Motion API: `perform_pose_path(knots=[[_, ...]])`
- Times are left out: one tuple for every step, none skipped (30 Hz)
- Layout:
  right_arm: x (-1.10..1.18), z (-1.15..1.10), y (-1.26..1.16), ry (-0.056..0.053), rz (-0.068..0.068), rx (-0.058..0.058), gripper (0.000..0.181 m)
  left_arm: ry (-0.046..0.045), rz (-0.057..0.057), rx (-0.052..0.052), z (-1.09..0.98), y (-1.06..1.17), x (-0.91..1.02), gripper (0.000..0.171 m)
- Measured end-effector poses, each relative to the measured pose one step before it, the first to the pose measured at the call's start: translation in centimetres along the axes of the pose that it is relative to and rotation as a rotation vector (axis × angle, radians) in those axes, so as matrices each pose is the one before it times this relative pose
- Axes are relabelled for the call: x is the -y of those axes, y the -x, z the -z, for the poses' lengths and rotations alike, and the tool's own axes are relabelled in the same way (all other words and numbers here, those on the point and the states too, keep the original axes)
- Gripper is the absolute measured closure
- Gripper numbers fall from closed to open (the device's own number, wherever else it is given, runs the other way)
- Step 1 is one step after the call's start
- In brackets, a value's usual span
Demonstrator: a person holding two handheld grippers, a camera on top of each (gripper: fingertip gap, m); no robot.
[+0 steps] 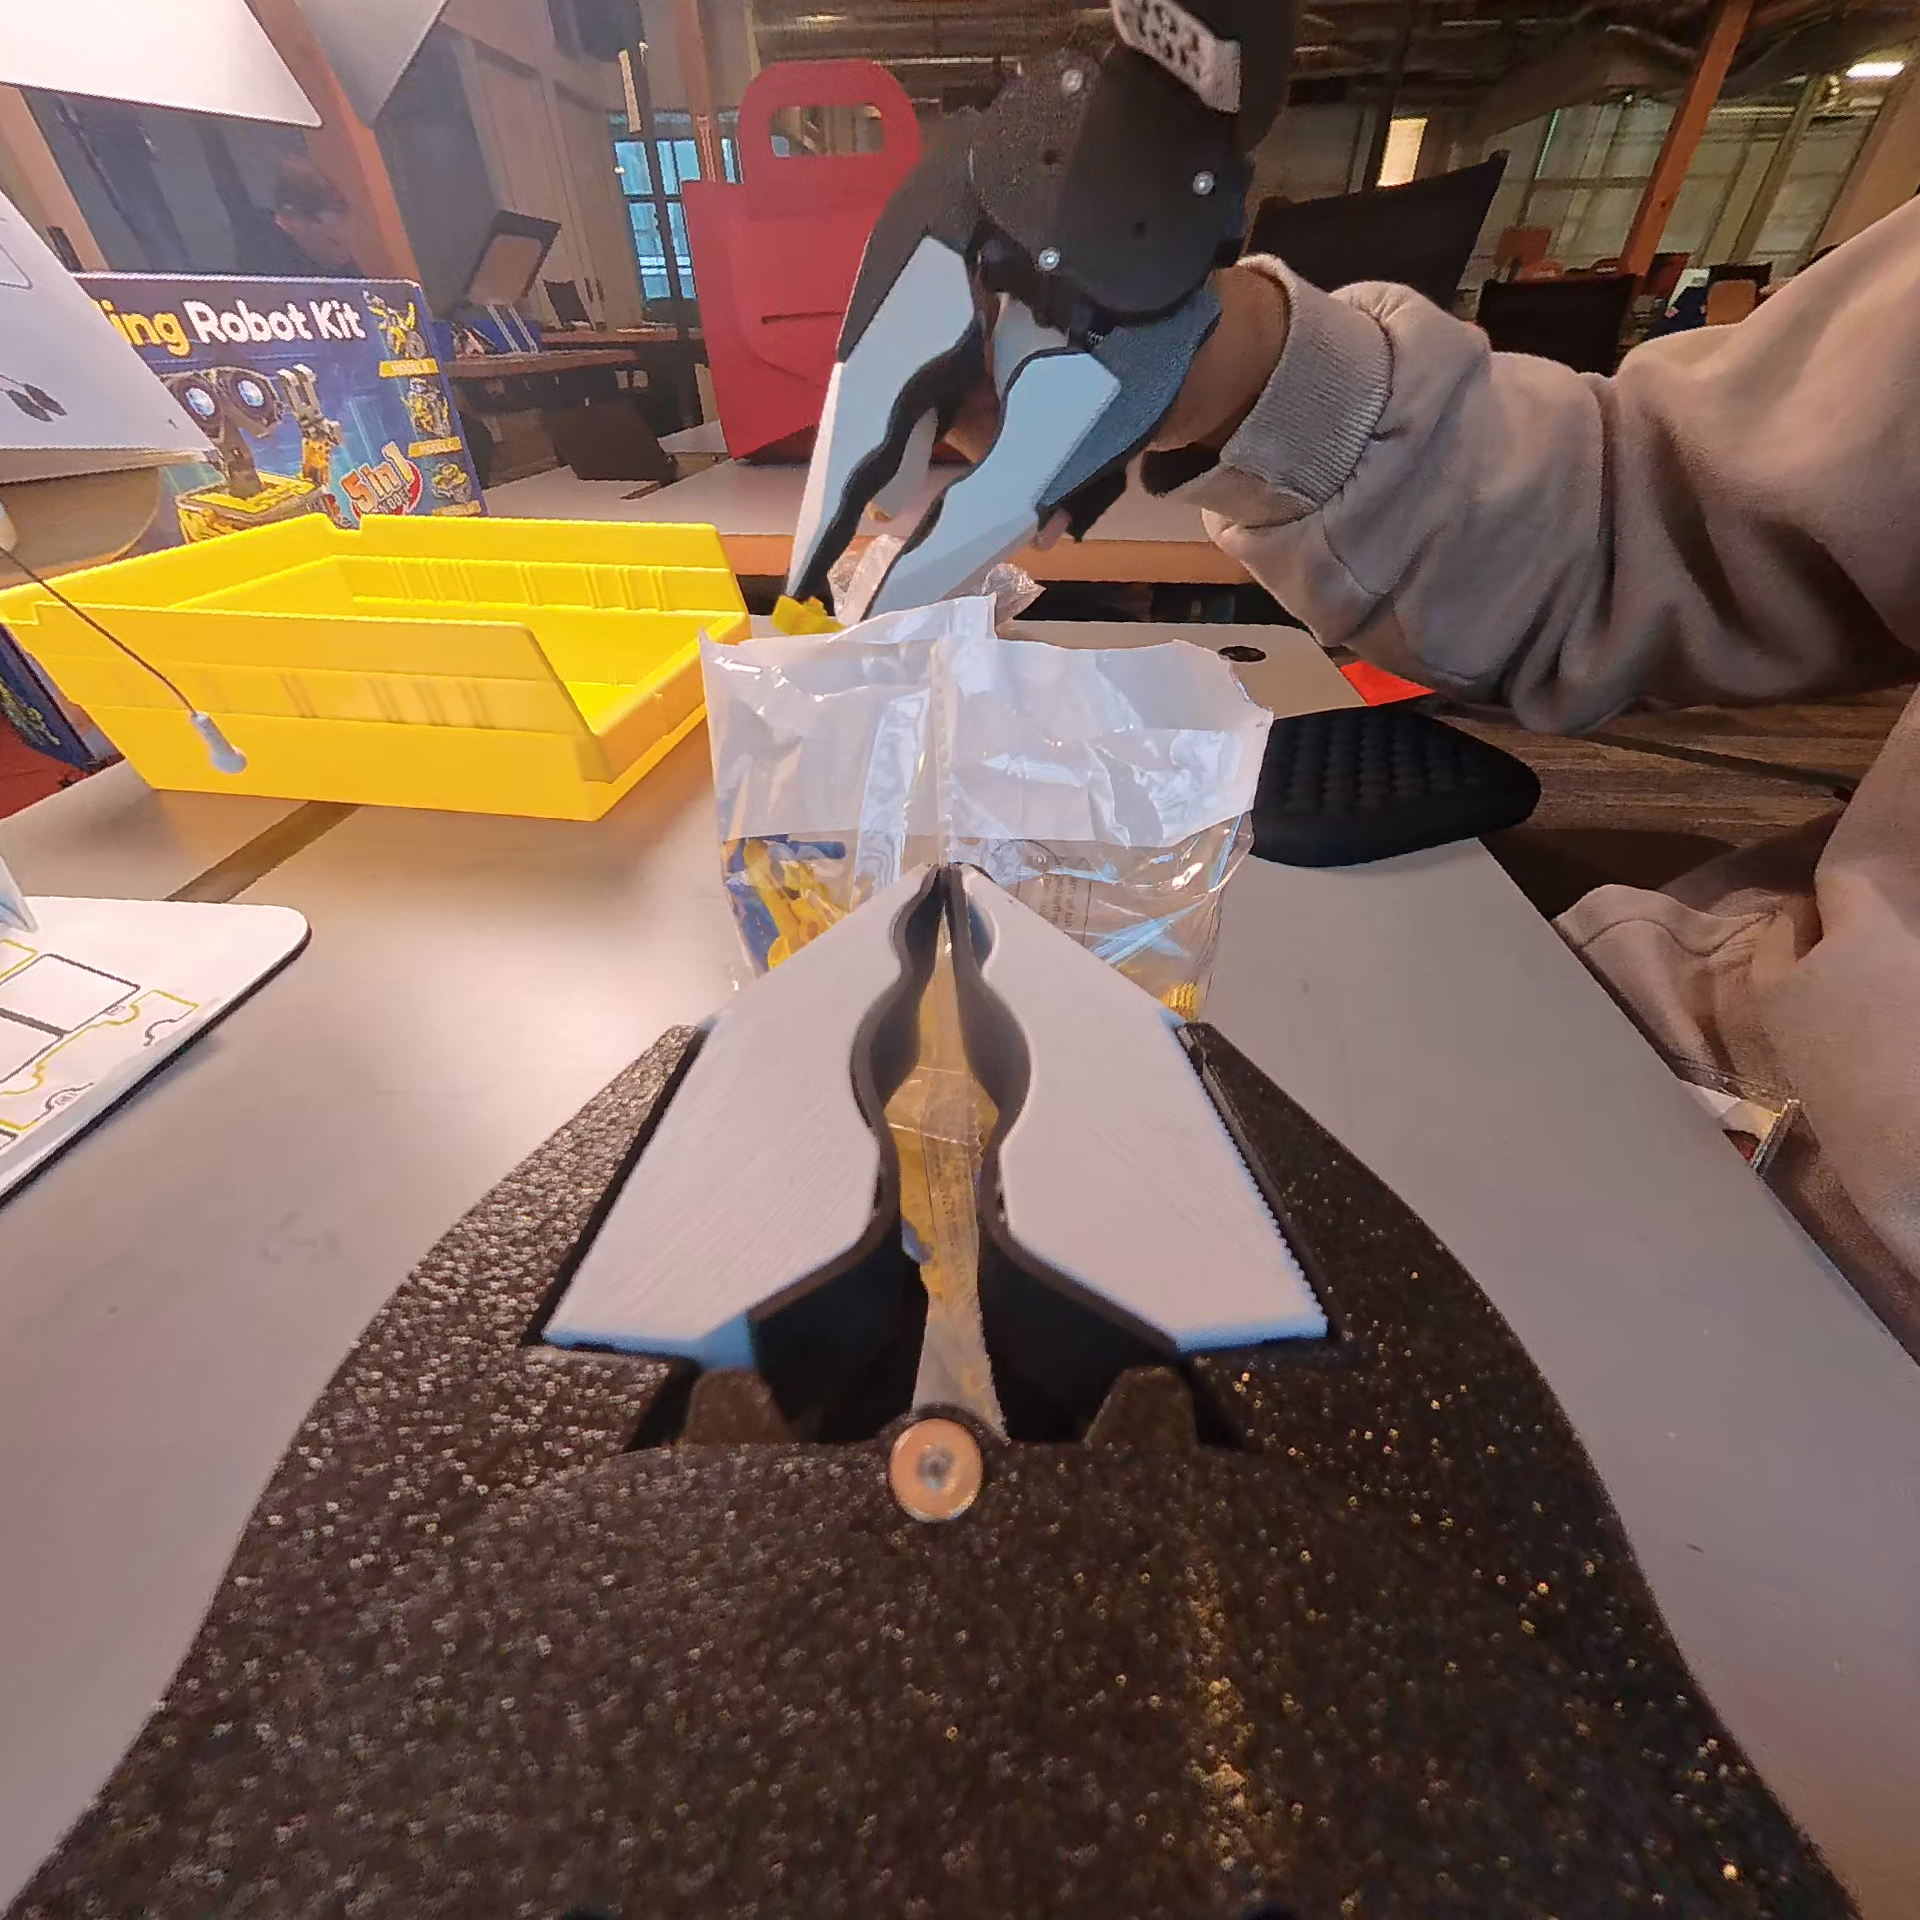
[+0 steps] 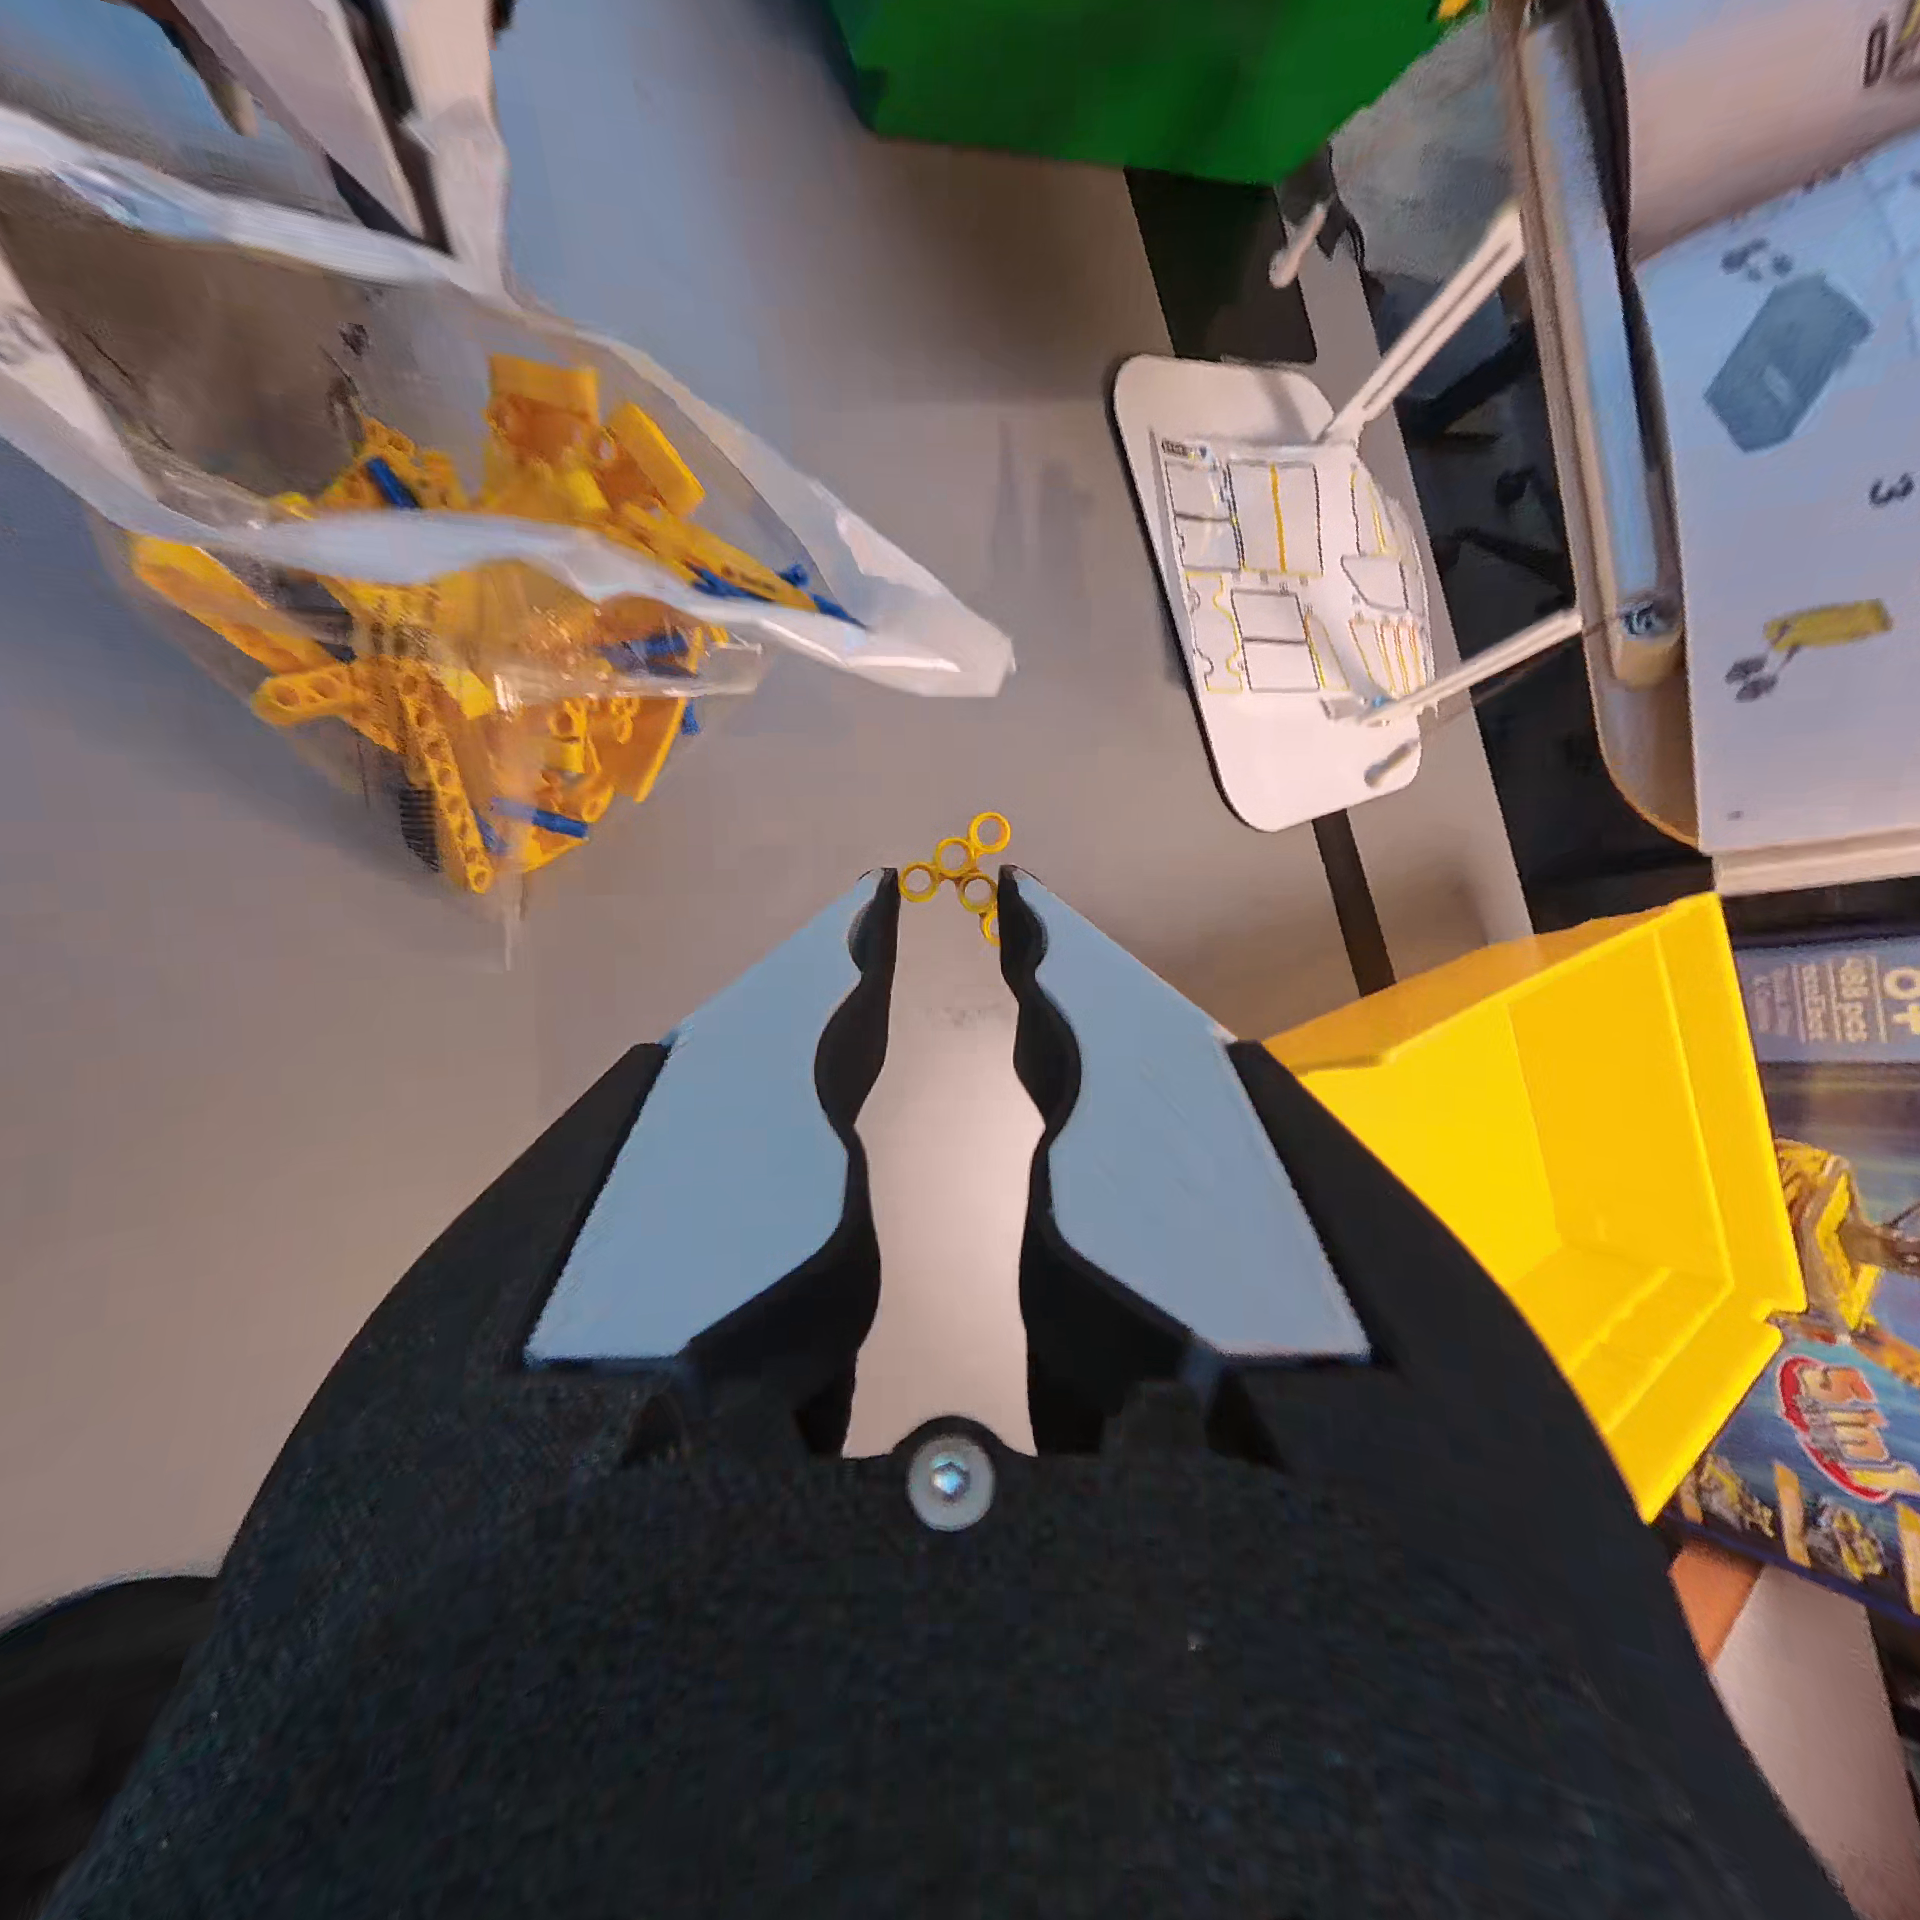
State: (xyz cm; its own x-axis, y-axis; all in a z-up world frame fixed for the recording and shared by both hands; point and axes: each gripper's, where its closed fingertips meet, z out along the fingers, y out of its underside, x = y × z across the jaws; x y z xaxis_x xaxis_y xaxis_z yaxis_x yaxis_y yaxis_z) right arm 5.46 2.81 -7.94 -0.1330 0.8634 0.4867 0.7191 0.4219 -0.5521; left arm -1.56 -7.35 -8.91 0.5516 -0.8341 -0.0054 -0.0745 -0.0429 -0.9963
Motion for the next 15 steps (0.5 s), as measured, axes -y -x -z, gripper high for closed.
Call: perform_pose_path(knots=[[0.94, 0.131, 0.428, -0.0192, 0.0156, 0.0048, 0.163, 0.00059, -0.0007, 0.0005, 0.01, 0.004, 0.001, 0.171], [0.895, 0.087, 0.441, -0.0177, 0.0134, 0.009, 0.163, 0.00072, -0.0006, 0.0001, -0.003, 0.0, -0.009, 0.171], [0.881, 0.071, 0.366, -0.0194, 0.0112, 0.0073, 0.163, 0.00067, -0.0007, 0.0003, 0.003, -0.005, 0.001, 0.171], [0.909, 0.059, 0.38, -0.0236, 0.0096, 0.0111, 0.163, 0.00055, -0.0009, 0.0004, 0.002, -0.001, 0.003, 0.171], [0.868, 0.006, 0.561, -0.0241, 0.0043, 0.0254, 0.163, 0.00063, -0.0008, 0.0006, 0.003, 0.0, 0.002, 0.171], [0.769, -0.072, 0.634, -0.022, -0.0022, 0.0339, 0.163, 0.00059, -0.001, 0.0002, 0.011, 0.002, 0.001, 0.171], [0.754, -0.129, 0.598, -0.029, -0.0088, 0.0356, 0.163, 0.00034, -0.0012, 0.0007, 0.015, 0.002, 0.014, 0.171], [0.643, -0.184, 0.739, -0.0308, -0.0134, 0.0469, 0.163, -0.00015, -0.0006, 0.0, 0.015, 0.001, 0.021, 0.171], [0.532, -0.213, 0.683, -0.0301, -0.0176, 0.0454, 0.163, 0.00056, -0.0003, -0.0001, 0.01, -0.007, 0.002, 0.171], [0.452, -0.196, 0.394, -0.0301, -0.0156, 0.027, 0.163, 0.00013, -0.0004, -0.0009, 0.02, -0.02, -0.003, 0.171], [0.228, -0.214, 0.307, -0.0189, -0.0114, 0.0216, 0.163, -0.00061, -0.0011, 0.0001, 0.025, 0.004, 0.026, 0.171], [-0.016, -0.263, 0.247, -0.0044, -0.0123, 0.0198, 0.163, 0.00005, -0.0013, 0.0006, 0.014, 0.002, 0.028, 0.171], [-0.027, -0.27, 0.074, -0.0048, -0.0093, 0.0105, 0.163, -0.00003, -0.0008, -0.0007, 0.023, 0.0, 0.008, 0.171], [0.224, -0.182, 0.017, -0.0209, -0.0095, 0.0064, 0.163, 0.00032, 0.0002, -0.0001, 0.005, 0.011, -0.005, 0.171], [0.417, 0.0, 0.134, -0.0285, -0.0162, 0.0167, 0.163, 0.00092, 0.0004, -0.0007, 0.002, 0.009, -0.033, 0.171]])
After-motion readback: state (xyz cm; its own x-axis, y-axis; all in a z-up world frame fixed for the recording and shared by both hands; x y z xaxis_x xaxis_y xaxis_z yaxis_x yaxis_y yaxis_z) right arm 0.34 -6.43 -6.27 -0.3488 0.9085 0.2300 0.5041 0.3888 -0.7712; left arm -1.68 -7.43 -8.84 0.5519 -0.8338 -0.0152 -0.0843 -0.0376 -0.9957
